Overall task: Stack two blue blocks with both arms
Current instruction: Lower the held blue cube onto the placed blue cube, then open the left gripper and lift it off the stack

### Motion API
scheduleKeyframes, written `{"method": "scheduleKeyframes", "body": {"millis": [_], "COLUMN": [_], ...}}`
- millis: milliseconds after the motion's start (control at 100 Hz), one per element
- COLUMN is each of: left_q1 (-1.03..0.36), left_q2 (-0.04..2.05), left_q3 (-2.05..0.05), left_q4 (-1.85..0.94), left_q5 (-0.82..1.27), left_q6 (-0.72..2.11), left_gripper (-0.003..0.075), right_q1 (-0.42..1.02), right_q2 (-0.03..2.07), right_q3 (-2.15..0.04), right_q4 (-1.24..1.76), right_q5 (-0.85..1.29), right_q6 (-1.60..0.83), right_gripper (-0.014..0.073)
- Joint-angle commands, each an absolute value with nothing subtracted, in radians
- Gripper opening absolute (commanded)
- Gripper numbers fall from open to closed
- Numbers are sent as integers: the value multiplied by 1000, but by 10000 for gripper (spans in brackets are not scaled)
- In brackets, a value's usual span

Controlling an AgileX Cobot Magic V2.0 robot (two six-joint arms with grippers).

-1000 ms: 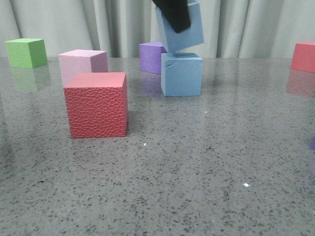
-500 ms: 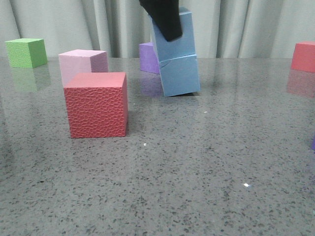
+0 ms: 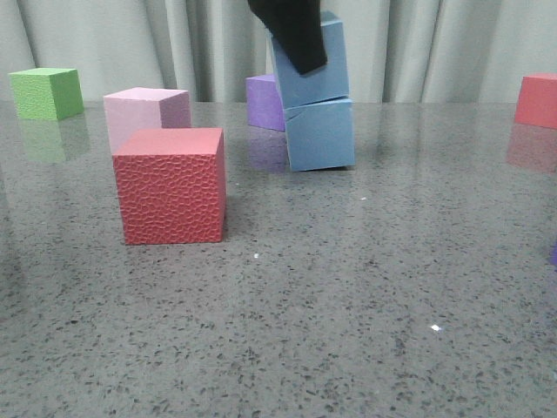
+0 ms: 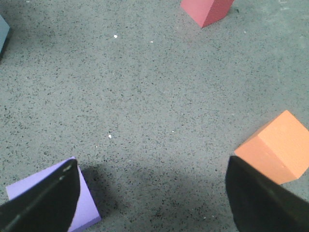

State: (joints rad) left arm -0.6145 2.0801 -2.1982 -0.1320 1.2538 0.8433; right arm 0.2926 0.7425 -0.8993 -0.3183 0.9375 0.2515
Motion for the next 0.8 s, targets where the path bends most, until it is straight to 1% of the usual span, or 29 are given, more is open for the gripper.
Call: {"method": "scheduleKeyframes", "body": {"millis": [0, 80, 130, 440, 580, 790], "left_q1": [-623, -623, -623, -623, -623, -616], "left_q2": [2009, 2009, 2009, 2009, 2008, 1979], "left_q3": [-2221, -2221, -2221, -2223, -2266, -2343], "left_q4": [-177, -187, -193, -194, -196, -192], "left_q5": [1219, 1209, 1202, 1196, 1222, 1275], "left_q6": [846, 846, 846, 846, 840, 757], "left_gripper": [595, 666, 686, 685, 685, 684], "right_q1": [288, 288, 288, 288, 288, 288], "right_q2": [738, 738, 738, 738, 738, 738], "right_q3": [-923, -923, -923, -923, -923, -923], "right_q4": [-349, -349, -349, -349, -349, -349], "right_q5": [888, 888, 888, 893, 895, 896], "right_q6": [246, 246, 246, 246, 246, 246], "right_gripper": [610, 610, 610, 610, 610, 610]}}
